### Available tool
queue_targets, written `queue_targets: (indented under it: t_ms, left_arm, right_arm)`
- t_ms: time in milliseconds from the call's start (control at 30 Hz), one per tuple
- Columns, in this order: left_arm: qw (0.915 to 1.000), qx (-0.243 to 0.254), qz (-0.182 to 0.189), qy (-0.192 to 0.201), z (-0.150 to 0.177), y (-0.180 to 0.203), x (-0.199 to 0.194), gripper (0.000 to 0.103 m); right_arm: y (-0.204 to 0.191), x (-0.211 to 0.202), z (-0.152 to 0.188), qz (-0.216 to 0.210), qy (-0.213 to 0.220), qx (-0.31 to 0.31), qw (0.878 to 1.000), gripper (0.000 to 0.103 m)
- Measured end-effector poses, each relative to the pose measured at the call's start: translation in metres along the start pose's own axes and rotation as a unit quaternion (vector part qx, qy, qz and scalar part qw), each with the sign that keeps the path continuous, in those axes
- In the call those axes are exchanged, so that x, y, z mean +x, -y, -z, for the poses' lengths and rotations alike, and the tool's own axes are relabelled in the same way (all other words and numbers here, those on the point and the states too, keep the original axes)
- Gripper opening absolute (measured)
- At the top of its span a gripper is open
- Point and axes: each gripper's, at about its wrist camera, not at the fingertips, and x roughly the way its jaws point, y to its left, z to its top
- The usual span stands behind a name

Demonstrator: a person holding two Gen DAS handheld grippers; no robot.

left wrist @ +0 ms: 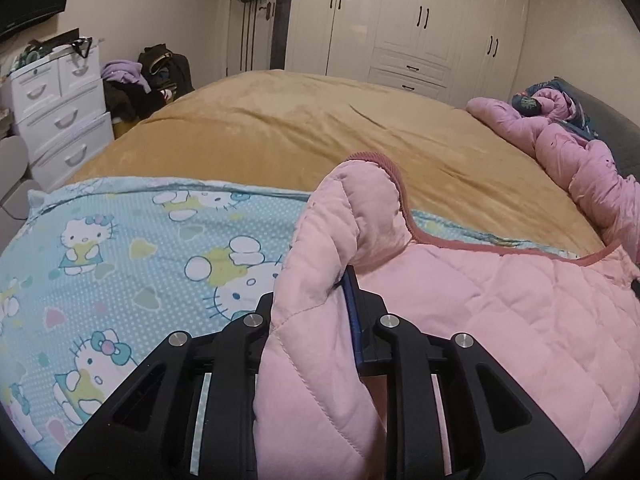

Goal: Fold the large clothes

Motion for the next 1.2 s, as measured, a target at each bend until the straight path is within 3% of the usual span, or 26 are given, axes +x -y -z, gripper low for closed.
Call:
queue_targets:
  t_ms: [267, 567, 900, 1000, 1033, 1067, 1200]
  left_arm:
    - [0.9997, 0.007, -0.013, -0.021, 0.007, 0.003, 0.013, 0.019]
    - [0.9986, 0.012, -0.023, -0.047, 0.019, 0.005, 0.031, 0.027]
    - [0.9978, 0.010, -0.031, -0.058, 0.026, 0.005, 0.037, 0.034]
    - [0.9973, 0.016, -0.037, -0.062, 0.025, 0.006, 0.034, 0.036]
    - [0.9970, 0.018, -0.041, -0.063, 0.025, 0.007, 0.033, 0.038]
    - [0.9967, 0.019, -0.050, -0.062, 0.025, 0.007, 0.030, 0.048]
    - [0.9960, 0.010, -0.060, -0.065, 0.028, 0.002, 0.017, 0.069]
  right_arm:
    - [0.010, 0.020, 0.022, 0.009, -0.050, 0.021, 0.998, 0.022]
    - [0.027, 0.044, 0.040, -0.022, -0.113, 0.064, 0.991, 0.031]
    - [0.028, 0.046, 0.045, -0.022, -0.116, 0.074, 0.990, 0.036]
    - [0.031, 0.041, 0.043, -0.002, -0.121, 0.085, 0.989, 0.053]
    - [0.032, 0.037, 0.042, 0.005, -0.122, 0.088, 0.989, 0.070]
    - [0.034, 0.032, 0.042, 0.020, -0.123, 0.093, 0.988, 0.089]
    - [0.039, 0.014, 0.045, 0.022, -0.120, 0.105, 0.987, 0.090]
